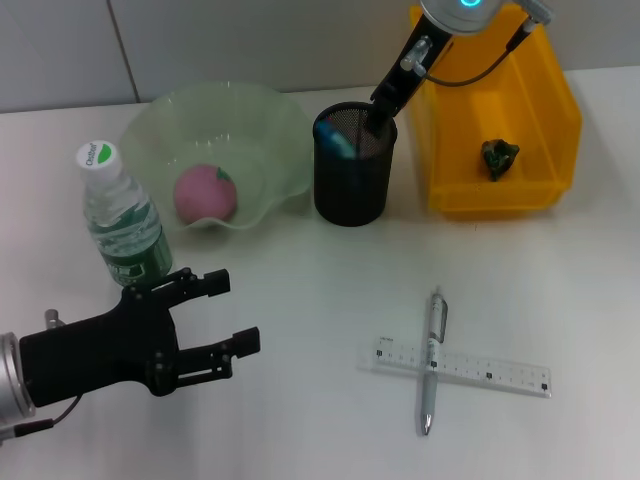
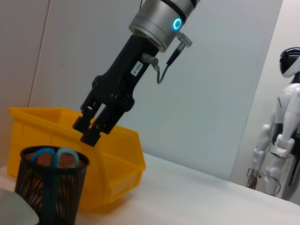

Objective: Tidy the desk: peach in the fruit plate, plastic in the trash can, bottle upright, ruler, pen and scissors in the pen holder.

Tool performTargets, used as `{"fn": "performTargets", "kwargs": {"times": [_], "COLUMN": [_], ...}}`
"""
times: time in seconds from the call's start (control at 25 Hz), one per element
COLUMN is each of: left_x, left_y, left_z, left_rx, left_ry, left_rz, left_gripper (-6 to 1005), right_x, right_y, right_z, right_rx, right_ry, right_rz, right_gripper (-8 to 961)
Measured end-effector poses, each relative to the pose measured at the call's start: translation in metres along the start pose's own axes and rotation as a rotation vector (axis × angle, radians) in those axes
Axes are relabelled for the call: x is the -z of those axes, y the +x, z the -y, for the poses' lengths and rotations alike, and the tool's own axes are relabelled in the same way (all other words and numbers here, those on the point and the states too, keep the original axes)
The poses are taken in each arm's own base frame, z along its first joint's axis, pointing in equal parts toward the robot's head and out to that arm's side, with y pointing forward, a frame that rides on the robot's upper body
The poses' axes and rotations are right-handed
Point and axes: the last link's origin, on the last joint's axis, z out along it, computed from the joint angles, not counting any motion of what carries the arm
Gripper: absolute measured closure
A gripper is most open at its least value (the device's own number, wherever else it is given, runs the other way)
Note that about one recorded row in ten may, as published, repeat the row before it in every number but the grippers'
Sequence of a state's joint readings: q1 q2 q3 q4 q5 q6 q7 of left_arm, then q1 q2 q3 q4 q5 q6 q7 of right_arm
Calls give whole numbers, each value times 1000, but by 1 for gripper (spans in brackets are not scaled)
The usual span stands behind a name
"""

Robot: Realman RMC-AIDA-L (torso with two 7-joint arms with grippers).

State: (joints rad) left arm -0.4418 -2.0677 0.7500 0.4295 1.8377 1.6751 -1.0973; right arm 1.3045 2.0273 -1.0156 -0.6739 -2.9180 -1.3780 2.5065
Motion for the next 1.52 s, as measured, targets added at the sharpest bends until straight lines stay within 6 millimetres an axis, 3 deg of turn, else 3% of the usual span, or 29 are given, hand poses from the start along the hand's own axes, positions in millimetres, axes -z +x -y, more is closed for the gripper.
{"fn": "performTargets", "kwargs": {"times": [0.04,0.2,0.72,1.16,1.52], "left_x": [0,0,1,-1,-2], "left_y": [0,0,-1,-4,-7], "left_z": [0,0,0,-3,-3], "left_rx": [0,1,-1,-14,-19], "left_ry": [-2,-3,-4,-39,-46], "left_rz": [2,3,10,46,77], "left_gripper": [149,148,148,147,147], "right_x": [-1,-1,8,13,3], "right_y": [-1,-1,12,67,99], "right_z": [0,1,-9,-35,-56], "right_rx": [-9,-28,-36,1,148], "right_ry": [4,17,-20,-284,-425], "right_rz": [10,35,206,376,267], "right_gripper": [606,375,287,288,288]}}
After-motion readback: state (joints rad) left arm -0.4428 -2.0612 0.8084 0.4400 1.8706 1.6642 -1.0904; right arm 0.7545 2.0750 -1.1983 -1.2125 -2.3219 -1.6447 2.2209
